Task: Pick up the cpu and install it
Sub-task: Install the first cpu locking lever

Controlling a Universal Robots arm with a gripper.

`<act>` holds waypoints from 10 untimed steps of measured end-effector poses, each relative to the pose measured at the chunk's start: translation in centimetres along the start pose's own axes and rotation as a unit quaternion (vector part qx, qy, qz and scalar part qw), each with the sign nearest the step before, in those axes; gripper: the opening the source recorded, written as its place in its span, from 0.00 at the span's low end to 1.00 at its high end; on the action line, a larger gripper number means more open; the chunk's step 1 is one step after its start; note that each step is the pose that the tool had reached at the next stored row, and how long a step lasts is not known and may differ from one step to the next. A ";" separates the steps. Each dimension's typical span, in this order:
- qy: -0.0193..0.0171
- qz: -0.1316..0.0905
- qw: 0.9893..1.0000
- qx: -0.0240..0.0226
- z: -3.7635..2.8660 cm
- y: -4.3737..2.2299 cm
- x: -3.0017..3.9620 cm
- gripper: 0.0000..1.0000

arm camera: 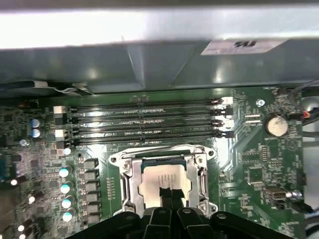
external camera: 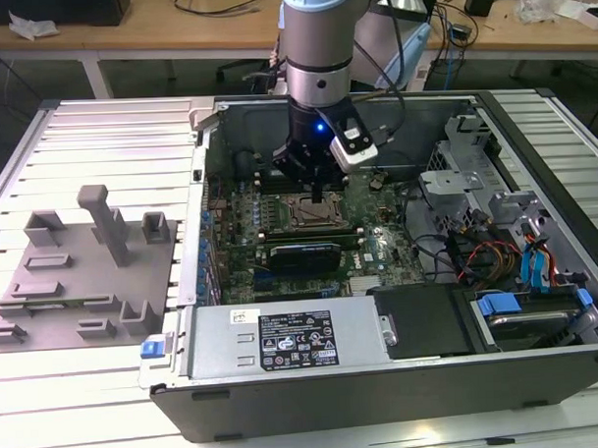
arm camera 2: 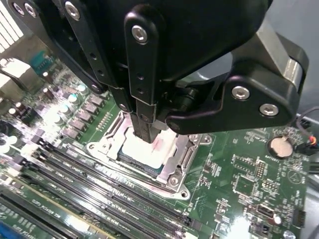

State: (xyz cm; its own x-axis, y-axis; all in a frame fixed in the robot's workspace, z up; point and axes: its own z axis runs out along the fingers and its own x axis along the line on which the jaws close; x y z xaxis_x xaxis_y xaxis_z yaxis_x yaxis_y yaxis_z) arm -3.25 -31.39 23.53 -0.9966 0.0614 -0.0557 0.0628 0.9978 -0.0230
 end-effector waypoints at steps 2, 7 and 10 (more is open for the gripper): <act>0.000 0.000 1.000 0.000 -0.78 -0.02 -0.05 0.11; 0.000 0.000 1.000 0.000 -0.93 -0.34 -0.07 0.11; 0.000 0.000 1.000 0.000 -0.93 -0.36 -0.07 0.11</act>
State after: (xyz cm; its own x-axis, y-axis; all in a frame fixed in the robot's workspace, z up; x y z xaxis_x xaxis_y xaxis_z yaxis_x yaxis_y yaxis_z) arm -3.25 -31.74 24.47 -0.9966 0.0616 -0.0552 0.0629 0.9978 -0.0230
